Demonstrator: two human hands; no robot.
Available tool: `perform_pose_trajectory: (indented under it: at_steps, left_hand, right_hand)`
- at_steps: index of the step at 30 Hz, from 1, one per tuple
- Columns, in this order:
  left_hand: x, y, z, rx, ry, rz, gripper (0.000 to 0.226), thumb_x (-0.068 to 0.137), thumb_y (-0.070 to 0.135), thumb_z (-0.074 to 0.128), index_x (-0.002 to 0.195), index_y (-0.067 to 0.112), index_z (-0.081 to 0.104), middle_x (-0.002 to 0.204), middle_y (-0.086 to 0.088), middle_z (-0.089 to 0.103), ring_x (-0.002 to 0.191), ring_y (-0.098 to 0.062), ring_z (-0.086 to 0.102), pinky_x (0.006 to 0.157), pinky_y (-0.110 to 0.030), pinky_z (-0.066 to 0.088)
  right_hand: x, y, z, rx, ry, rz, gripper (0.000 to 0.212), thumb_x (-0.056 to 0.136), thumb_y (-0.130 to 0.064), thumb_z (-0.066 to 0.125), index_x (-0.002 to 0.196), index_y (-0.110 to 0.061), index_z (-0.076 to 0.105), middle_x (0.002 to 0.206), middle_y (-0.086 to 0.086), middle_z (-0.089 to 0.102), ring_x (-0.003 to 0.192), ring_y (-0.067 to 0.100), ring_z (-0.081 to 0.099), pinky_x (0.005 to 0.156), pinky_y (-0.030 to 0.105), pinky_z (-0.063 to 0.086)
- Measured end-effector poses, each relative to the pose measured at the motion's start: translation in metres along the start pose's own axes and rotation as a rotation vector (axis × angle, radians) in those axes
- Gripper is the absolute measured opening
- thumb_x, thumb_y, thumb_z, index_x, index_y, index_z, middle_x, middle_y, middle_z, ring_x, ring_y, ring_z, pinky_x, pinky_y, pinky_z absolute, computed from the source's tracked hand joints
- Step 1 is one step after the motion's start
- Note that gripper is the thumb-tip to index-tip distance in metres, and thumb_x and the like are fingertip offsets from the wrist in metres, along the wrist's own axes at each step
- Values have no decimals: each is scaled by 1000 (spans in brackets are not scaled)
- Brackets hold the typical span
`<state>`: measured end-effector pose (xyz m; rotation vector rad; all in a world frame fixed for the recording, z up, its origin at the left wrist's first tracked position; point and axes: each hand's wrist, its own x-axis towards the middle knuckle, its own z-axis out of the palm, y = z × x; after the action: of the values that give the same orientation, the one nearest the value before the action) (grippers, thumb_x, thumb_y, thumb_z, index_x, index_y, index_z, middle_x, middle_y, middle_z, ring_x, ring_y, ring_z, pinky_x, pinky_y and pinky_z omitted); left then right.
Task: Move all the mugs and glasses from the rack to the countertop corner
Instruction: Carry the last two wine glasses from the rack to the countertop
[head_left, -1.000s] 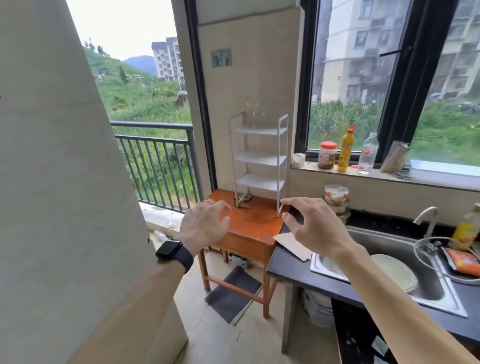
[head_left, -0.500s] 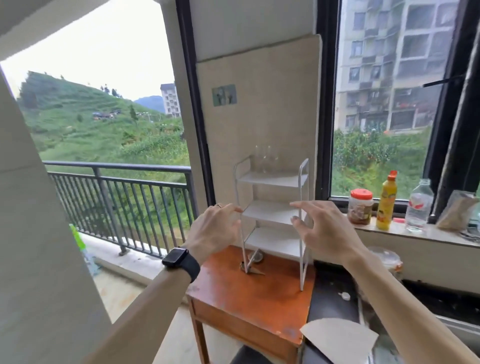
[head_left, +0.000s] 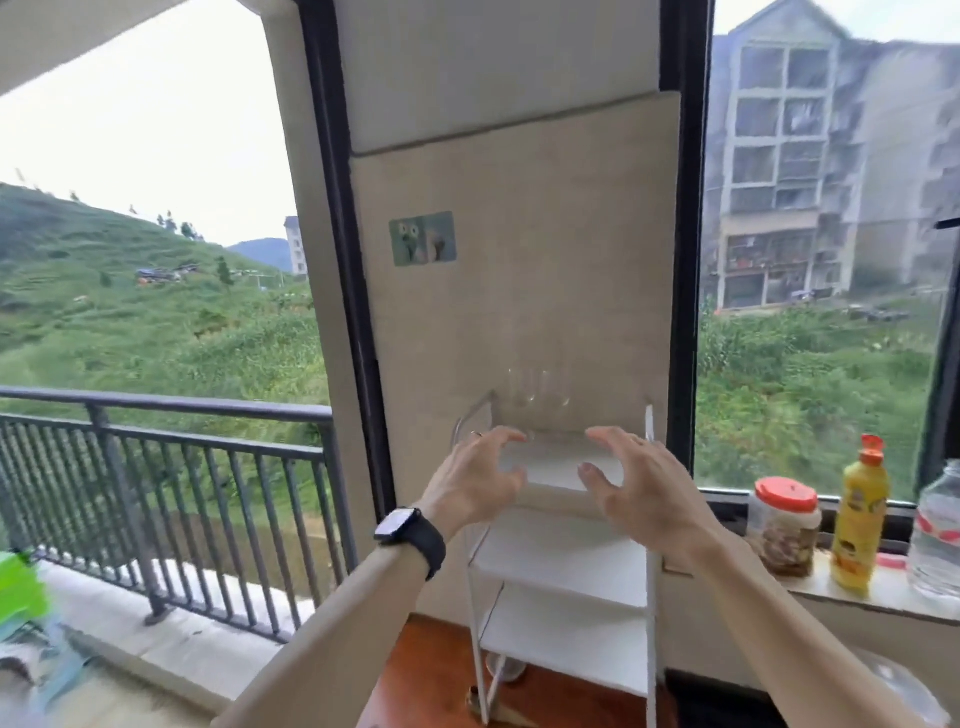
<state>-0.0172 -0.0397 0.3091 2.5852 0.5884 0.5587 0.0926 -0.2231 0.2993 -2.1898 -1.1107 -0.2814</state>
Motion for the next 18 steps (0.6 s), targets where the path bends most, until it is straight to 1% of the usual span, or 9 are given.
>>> perform_pose_trajectory:
  at_steps: [4, 6, 7, 9, 11, 13, 14, 16, 18]
  left_hand:
    - [83, -18, 16, -117, -11, -15, 58, 86, 43, 58, 141, 33, 43, 134, 1, 57, 115, -18, 58, 84, -20, 40]
    - [118, -24, 23, -209, -22, -60, 59, 91, 35, 61, 144, 28, 36, 136, 0, 53, 105, -17, 55, 70, -14, 38]
    - [135, -28, 28, -282, -31, -92, 67, 91, 31, 63, 148, 26, 29, 139, -3, 49, 107, -19, 53, 69, -15, 41]
    - [162, -36, 38, -431, -33, -161, 87, 87, 26, 65, 155, 25, 11, 146, -11, 38, 114, -27, 52, 80, -25, 47]
    - [185, -46, 49, -526, -9, -200, 94, 85, 25, 64, 156, 28, 3, 145, -16, 37, 113, -30, 54, 86, -29, 50]
    - [203, -54, 59, -642, -14, -226, 92, 82, 24, 63, 154, 30, 6, 141, -12, 47, 112, -29, 59, 86, -32, 54]
    - [211, -58, 65, -698, -22, -234, 90, 79, 23, 63, 151, 31, 10, 137, -10, 52, 109, -29, 62, 86, -37, 58]
    - [222, -64, 73, -794, -44, -241, 78, 78, 18, 64, 143, 29, 21, 124, -6, 60, 103, -30, 66, 83, -46, 60]
    - [231, -68, 79, -871, -44, -239, 62, 81, 11, 64, 131, 24, 31, 112, -7, 64, 92, -31, 70, 71, -43, 62]
  right_hand:
    - [66, 2, 35, 20, 20, 104, 52, 95, -36, 59, 144, -23, 48, 141, -1, 58, 133, 25, 49, 106, 35, 39]
    - [97, 4, 51, 151, 43, 212, 52, 94, -34, 61, 143, -23, 48, 136, -3, 60, 127, 23, 54, 96, 30, 41]
    - [113, 7, 59, 256, 59, 289, 51, 93, -34, 62, 141, -23, 49, 132, -3, 62, 123, 22, 56, 91, 29, 40]
    - [142, 14, 73, 493, 77, 446, 50, 90, -35, 65, 137, -22, 52, 124, -5, 62, 113, 18, 58, 88, 31, 41]
    - [168, 28, 89, 639, 111, 556, 45, 87, -35, 70, 126, -20, 52, 116, -7, 62, 110, 16, 58, 95, 35, 47]
    - [187, 43, 102, 683, 123, 588, 45, 80, -37, 75, 117, -22, 54, 109, -9, 65, 107, 16, 62, 102, 41, 50]
    - [195, 51, 108, 709, 122, 587, 44, 75, -37, 77, 113, -21, 62, 103, -9, 70, 101, 16, 67, 99, 45, 53]
    - [206, 57, 115, 765, 110, 569, 30, 76, -30, 78, 101, -16, 73, 84, -8, 73, 83, 15, 70, 86, 45, 60]
    - [212, 60, 119, 761, 115, 560, 16, 79, -26, 78, 90, -16, 73, 74, -6, 68, 69, 12, 63, 70, 35, 55]
